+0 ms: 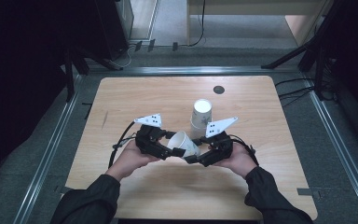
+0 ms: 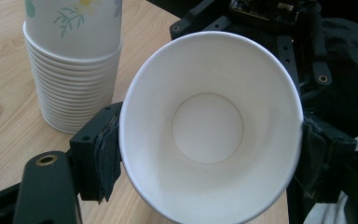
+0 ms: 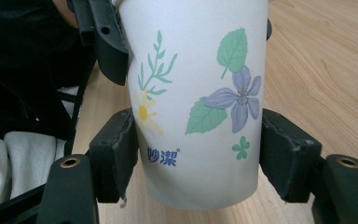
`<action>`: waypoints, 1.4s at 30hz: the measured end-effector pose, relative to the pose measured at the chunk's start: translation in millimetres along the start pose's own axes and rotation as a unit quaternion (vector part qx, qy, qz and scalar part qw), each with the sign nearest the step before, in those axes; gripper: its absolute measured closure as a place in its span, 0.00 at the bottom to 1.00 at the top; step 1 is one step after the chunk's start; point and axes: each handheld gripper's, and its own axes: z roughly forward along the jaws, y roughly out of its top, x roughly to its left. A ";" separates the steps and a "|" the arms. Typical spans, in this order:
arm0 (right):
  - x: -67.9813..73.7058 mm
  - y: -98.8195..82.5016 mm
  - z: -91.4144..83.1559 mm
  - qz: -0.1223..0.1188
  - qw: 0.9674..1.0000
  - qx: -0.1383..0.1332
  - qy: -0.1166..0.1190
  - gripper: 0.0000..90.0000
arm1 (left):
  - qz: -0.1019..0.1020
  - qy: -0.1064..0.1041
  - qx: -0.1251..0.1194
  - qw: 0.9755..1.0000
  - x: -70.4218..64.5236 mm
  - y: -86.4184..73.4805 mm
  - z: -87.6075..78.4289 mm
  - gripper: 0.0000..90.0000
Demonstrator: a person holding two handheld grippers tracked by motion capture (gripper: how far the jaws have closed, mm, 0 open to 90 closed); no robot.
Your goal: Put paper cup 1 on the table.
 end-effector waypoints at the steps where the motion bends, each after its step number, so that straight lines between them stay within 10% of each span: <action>1: -0.1 0.0 0.0 0.000 1.000 0.000 0.000 0.37 | 0.000 0.000 0.000 1.000 0.1 0.0 -0.1 0.24; 42: -3.4 -3.9 -1.9 0.018 1.000 0.020 -0.011 0.28 | 0.003 0.011 -0.017 1.000 3.4 1.4 -17.7 0.25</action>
